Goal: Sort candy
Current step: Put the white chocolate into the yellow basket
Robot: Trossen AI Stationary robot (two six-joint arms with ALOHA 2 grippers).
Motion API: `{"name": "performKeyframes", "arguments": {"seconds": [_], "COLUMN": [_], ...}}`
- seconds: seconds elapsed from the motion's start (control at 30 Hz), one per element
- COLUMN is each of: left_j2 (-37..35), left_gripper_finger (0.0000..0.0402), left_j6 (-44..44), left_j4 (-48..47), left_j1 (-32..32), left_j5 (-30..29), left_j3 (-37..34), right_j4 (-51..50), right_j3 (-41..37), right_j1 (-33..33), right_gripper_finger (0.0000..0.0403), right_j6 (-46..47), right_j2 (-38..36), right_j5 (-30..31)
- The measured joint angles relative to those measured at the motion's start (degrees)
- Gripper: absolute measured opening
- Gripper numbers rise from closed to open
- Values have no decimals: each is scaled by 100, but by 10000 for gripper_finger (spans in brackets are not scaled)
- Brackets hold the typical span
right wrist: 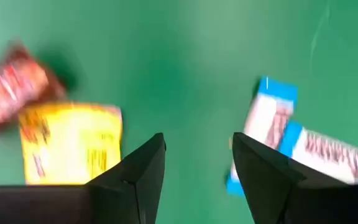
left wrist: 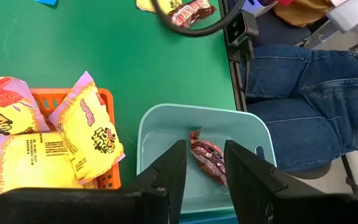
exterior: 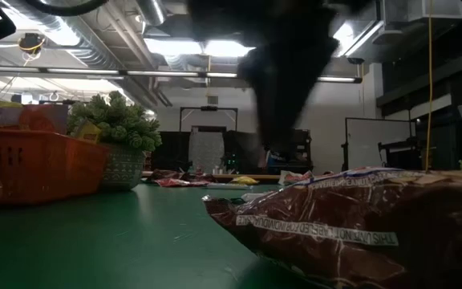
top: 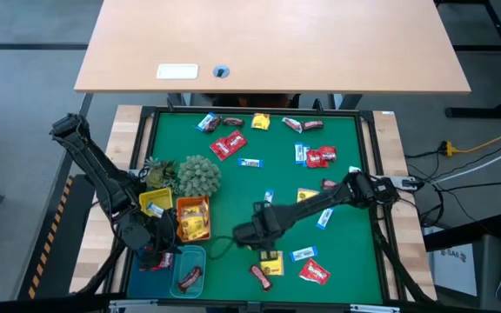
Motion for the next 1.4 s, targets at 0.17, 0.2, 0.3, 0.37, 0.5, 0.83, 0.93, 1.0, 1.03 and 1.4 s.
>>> {"name": "performKeyframes", "arguments": {"seconds": [0.17, 0.2, 0.3, 0.37, 0.5, 0.83, 0.93, 1.0, 1.03, 1.4], "left_j2": [-1, -1, -2, 0, -2, -1, -2, 0, 0, 0], "left_gripper_finger": [103, 103, 103, 103, 103, 103, 103, 103, 103, 103], "left_j6": [0, 0, 0, 0, 0, 0, 0, 0, 0, 0], "left_j4": [-2, 1, 1, -1, -3, -24, -25, -25, -27, -21], "left_j1": [0, 0, 0, -1, -1, -2, 0, -1, 0, -2], "left_j5": [0, -1, -1, -1, -1, -3, -3, -3, -5, -87], "left_j3": [0, 0, 0, 0, 0, 0, 0, 0, 0, 0], "right_j4": [-535, -611, -783, -777, -683, 1787, 2540, 2890, 3000, 3381], "right_j3": [2, 2, -2, -139, -713, -2969, -3429, -3602, -3668, -4017], "right_j1": [124, 116, 44, -18, -156, -635, -725, -753, -752, -746], "right_gripper_finger": [189, 189, 189, 189, 189, 189, 189, 189, 189, 189], "right_j6": [20, 20, 0, -2, -15, 62, 68, 72, 106, 342], "right_j2": [0, 0, 0, -15, -160, -1432, -1628, -1649, -1651, -1598], "right_j5": [409, 422, 520, 530, 503, -111, -199, -257, -268, -271]}}
